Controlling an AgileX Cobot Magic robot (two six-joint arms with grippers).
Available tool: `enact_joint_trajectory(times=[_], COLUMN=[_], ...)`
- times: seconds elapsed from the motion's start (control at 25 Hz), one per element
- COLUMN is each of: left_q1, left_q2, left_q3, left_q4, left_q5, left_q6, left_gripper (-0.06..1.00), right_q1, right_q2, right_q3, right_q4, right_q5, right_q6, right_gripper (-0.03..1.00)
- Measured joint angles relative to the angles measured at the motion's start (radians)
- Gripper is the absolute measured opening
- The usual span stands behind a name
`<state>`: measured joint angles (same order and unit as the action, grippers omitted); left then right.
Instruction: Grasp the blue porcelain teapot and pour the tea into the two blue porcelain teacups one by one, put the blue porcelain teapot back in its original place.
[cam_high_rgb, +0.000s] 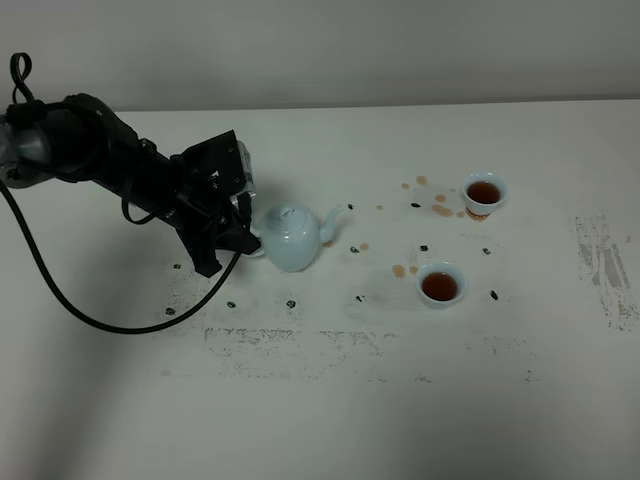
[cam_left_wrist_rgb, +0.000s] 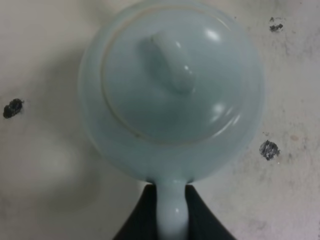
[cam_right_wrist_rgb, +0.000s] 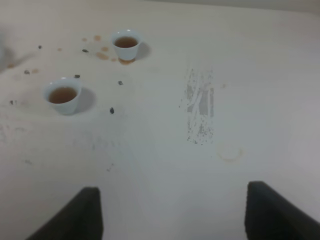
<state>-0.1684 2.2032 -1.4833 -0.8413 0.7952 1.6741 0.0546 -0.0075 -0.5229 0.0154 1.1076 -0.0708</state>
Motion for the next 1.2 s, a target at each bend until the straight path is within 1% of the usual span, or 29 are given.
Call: enact_joint_trajectory(times=[0.36,0.88,1.2], left_q1=[0.0,0.0,0.0], left_q2=[0.016,0.016,0.008], left_q3=[0.0,0.0,0.0], left_q4=[-0.03,-0.03,-0.001], left_q5=[0.007,0.023,0.045], left_q6=[0.016,0.016,0.014], left_gripper=[0.0,0.0,0.0], right_q1=[0.0,0.0,0.0], right_q2=[0.0,0.0,0.0], right_q3=[0.0,0.0,0.0], right_q4=[0.0,0.0,0.0], right_q5=[0.0,0.0,0.0], right_q6=[0.0,0.0,0.0], right_gripper=[0.58,0.58,0.58])
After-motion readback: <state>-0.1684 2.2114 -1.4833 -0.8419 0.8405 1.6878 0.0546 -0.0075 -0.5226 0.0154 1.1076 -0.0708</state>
